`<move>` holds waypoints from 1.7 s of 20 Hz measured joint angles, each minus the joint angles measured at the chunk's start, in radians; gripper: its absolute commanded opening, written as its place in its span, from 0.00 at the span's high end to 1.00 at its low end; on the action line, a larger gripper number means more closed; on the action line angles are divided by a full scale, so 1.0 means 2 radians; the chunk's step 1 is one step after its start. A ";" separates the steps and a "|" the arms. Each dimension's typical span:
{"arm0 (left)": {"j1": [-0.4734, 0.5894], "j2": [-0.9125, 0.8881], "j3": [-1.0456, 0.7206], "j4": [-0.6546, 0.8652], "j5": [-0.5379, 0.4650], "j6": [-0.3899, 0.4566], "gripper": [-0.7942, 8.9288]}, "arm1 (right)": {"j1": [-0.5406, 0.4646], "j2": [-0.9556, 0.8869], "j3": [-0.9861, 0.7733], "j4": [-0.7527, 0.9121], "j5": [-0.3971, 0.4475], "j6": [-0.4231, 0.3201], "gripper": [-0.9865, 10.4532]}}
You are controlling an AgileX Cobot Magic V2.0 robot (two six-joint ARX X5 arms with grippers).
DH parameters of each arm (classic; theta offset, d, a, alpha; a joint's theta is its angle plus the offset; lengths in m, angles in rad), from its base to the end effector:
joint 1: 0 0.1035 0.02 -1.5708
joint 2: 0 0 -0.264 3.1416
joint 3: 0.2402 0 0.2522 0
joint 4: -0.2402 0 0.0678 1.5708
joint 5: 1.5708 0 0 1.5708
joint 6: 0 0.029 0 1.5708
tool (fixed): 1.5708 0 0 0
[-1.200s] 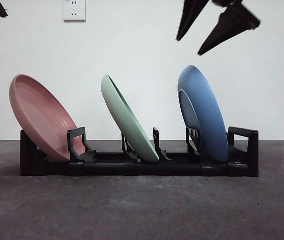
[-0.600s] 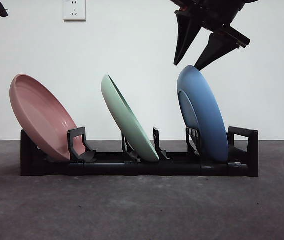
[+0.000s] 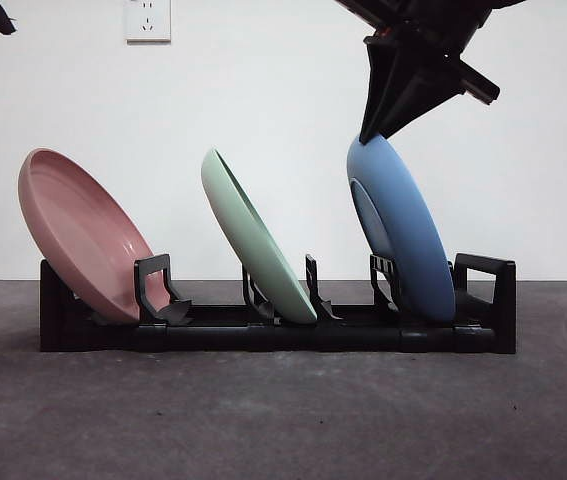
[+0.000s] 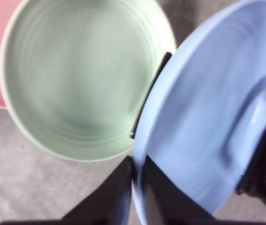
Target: Place the plate
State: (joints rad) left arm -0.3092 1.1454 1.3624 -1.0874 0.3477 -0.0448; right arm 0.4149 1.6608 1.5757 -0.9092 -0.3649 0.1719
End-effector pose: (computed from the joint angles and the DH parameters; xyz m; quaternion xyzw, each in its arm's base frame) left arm 0.1862 -0.0699 0.3826 -0.0273 0.4280 -0.2830 0.8579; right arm 0.3112 0.1484 0.3258 0.0579 0.5037 0.2919 0.8110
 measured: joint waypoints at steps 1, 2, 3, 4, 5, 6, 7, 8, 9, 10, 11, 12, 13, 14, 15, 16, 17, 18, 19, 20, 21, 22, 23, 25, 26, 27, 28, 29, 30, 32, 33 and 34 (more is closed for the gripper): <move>0.000 0.000 0.000 0.000 0.000 0.000 0.51 | 0.000 -0.004 0.000 -0.002 -0.003 0.000 0.90; 0.000 0.000 0.000 0.000 0.000 0.000 0.51 | 0.000 -0.009 0.003 -0.009 -0.004 0.000 0.90; 0.000 0.000 0.000 0.000 0.000 0.000 0.51 | 0.000 -0.019 0.012 -0.018 -0.006 0.001 0.90; 0.000 0.000 0.000 0.000 0.000 0.000 0.51 | 0.000 -0.031 0.021 -0.023 -0.012 0.000 0.90; 0.000 0.000 0.000 0.000 0.000 0.000 0.51 | 0.001 -0.047 0.029 -0.025 -0.015 0.000 0.90; 0.000 0.000 0.000 0.000 0.000 0.000 0.51 | 0.001 -0.065 0.035 -0.026 -0.019 0.000 0.90; 0.000 0.000 0.000 0.000 0.000 0.000 0.51 | 0.001 -0.082 0.037 -0.027 -0.020 0.000 0.90; 0.000 0.000 0.000 0.000 0.000 0.000 0.51 | 0.001 -0.096 0.037 -0.031 -0.027 -0.002 0.90; 0.000 0.000 0.000 0.000 0.000 0.000 0.51 | 0.002 -0.106 0.037 -0.037 -0.030 -0.005 0.90; 0.000 0.000 0.000 0.000 0.000 0.000 0.51 | 0.003 -0.115 0.037 -0.041 -0.030 -0.009 0.90; 0.000 0.000 0.000 0.000 0.000 0.000 0.51 | 0.006 -0.123 0.037 -0.042 -0.029 -0.014 0.90; 0.000 0.000 0.000 0.000 0.000 0.000 0.51 | 0.013 -0.134 0.036 -0.041 -0.027 -0.019 0.90; 0.000 0.000 0.000 0.000 0.000 0.000 0.51 | 0.021 -0.149 0.034 -0.039 -0.026 -0.022 0.90; 0.000 0.000 0.000 0.000 0.000 0.000 0.51 | 0.031 -0.167 0.030 -0.033 -0.026 -0.023 0.90; 0.000 0.000 0.000 0.000 0.000 0.000 0.51 | 0.039 -0.188 0.021 -0.021 -0.024 -0.025 0.90; 0.000 0.000 0.000 0.000 0.000 0.000 0.51 | 0.050 -0.211 0.006 -0.004 -0.017 -0.026 0.90; 0.000 0.000 0.000 0.000 0.000 0.000 0.51 | 0.060 -0.235 -0.015 0.018 -0.006 -0.027 0.90; 0.000 0.000 0.000 0.000 0.000 0.000 0.51 | 0.073 -0.259 -0.045 0.043 0.006 -0.028 0.90; 0.000 0.000 0.000 0.000 0.000 0.000 0.51 | 0.087 -0.280 -0.076 0.066 0.019 -0.029 0.90; 0.000 0.000 0.000 0.000 0.000 0.000 0.51 | 0.102 -0.303 -0.110 0.090 0.037 -0.030 0.90; 0.000 0.000 0.000 0.000 0.000 0.000 0.51 | 0.119 -0.324 -0.143 0.111 0.056 -0.030 0.90; 0.000 0.000 0.000 0.000 0.000 0.000 0.51 | 0.137 -0.346 -0.175 0.129 0.075 -0.030 0.90; 0.000 0.000 0.000 0.000 0.000 0.000 0.51 | 0.158 -0.368 -0.208 0.146 0.096 -0.031 0.90; 0.000 0.000 0.000 0.000 0.000 0.000 0.51 | 0.195 -0.402 -0.259 0.169 0.134 -0.032 0.90; 0.000 0.000 0.000 0.000 0.000 0.000 0.51 | 0.215 -0.416 -0.284 0.176 0.152 -0.036 0.90; 0.000 0.000 0.000 0.000 0.000 0.000 0.51 | 0.235 -0.425 -0.307 0.180 0.170 -0.039 0.90; 0.000 0.000 0.000 0.000 0.000 0.000 0.51 | 0.258 -0.430 -0.328 0.180 0.186 -0.044 0.90; 0.000 0.000 0.000 0.000 0.000 0.000 0.51 | 0.281 -0.431 -0.346 0.179 0.200 -0.052 0.90; 0.000 0.000 0.000 0.000 0.000 0.000 0.51 | 0.305 -0.429 -0.360 0.175 0.218 -0.063 0.90; 0.000 0.000 0.000 0.000 0.000 0.000 0.51 | 0.353 -0.422 -0.386 0.170 0.254 -0.090 0.90; 0.000 0.000 0.000 0.000 0.000 0.000 0.51 | 0.373 -0.414 -0.395 0.167 0.271 -0.103 0.90; 0.000 0.000 0.000 0.000 0.000 0.000 0.51 | 0.390 -0.404 -0.401 0.167 0.283 -0.115 0.90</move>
State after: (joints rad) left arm -0.3092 1.1454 1.3624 -1.0874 0.3477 -0.0448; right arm 1.1954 0.8520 0.7746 -0.5751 0.2005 -0.0578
